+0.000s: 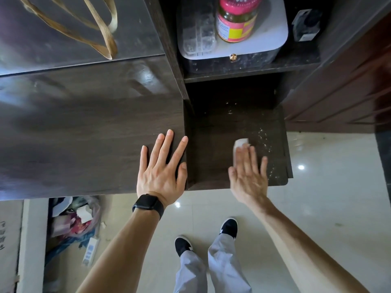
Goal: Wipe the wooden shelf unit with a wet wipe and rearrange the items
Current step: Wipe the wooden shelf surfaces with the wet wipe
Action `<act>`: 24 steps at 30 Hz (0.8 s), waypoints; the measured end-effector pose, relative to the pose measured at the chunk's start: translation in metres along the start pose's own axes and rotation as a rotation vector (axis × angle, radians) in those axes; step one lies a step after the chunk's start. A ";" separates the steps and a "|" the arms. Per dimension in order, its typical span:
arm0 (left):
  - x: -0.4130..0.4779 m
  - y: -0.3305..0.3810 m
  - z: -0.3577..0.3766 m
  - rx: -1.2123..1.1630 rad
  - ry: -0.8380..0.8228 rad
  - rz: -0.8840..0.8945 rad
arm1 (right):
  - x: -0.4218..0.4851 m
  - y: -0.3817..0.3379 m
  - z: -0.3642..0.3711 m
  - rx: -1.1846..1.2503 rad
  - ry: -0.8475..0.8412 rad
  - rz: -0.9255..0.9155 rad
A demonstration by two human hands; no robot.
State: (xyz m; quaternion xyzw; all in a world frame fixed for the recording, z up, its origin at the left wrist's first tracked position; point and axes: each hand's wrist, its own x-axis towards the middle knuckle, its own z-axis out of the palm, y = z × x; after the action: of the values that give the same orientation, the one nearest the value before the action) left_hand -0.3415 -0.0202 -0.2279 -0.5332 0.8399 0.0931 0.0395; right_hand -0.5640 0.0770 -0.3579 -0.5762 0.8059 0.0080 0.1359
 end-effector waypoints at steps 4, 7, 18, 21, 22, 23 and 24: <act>0.000 0.002 -0.001 -0.011 0.001 -0.003 | 0.000 -0.056 0.008 0.041 -0.055 -0.360; 0.000 0.002 -0.001 -0.006 -0.006 -0.008 | 0.021 -0.049 0.003 0.010 -0.050 -0.335; 0.018 0.006 -0.021 -0.053 0.073 -0.029 | -0.001 -0.006 -0.003 -0.021 -0.043 -0.114; 0.053 0.011 -0.025 -0.070 0.129 -0.072 | 0.033 -0.035 -0.003 -0.015 -0.049 -0.179; 0.063 0.013 -0.022 -0.087 0.130 -0.095 | 0.048 -0.041 -0.003 -0.011 -0.056 -0.183; 0.070 0.014 -0.016 -0.111 0.121 -0.124 | 0.064 -0.045 -0.004 -0.006 -0.064 -0.192; 0.074 0.014 -0.011 -0.133 0.110 -0.153 | 0.078 -0.049 -0.004 -0.014 -0.060 -0.211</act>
State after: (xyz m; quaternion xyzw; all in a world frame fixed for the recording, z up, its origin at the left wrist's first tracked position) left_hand -0.3854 -0.0822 -0.2281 -0.6016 0.7896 0.1160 -0.0351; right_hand -0.5423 -0.0124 -0.3645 -0.6582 0.7363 0.0165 0.1561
